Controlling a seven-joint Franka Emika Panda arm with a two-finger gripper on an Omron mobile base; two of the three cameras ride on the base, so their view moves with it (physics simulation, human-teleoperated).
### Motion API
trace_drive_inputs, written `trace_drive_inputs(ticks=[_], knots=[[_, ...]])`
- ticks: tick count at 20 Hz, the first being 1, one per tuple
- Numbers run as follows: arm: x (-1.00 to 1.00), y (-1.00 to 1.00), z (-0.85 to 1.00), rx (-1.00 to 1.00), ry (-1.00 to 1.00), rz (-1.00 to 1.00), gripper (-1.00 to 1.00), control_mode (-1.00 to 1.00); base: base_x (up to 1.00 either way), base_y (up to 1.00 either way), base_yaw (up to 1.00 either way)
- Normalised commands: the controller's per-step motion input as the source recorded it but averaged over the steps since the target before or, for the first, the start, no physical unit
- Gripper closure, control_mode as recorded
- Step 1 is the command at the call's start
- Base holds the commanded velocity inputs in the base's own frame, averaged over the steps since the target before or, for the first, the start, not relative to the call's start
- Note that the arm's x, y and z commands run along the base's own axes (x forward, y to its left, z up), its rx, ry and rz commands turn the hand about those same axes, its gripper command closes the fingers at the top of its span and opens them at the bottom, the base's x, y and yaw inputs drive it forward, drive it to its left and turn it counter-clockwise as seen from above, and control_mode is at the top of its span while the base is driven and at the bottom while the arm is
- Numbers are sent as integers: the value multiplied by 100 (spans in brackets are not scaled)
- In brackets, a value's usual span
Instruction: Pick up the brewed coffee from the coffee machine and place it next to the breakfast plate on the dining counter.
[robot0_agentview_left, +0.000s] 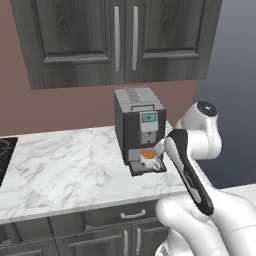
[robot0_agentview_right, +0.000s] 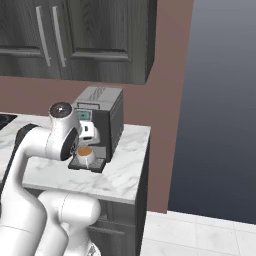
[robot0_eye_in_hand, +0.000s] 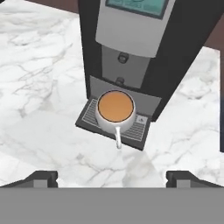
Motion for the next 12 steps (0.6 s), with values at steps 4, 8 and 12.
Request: trace_drive_inputs(ticks=[4, 8, 12], knots=[[0, -12, -35, 6, 0, 0, -100, -100, 0, 0, 0], [5, -7, -32, 10, 7, 0, -100, -100, 0, 0, 0], [4, 0, -40, 10, 6, 0, -100, -100, 0, 0, 0]])
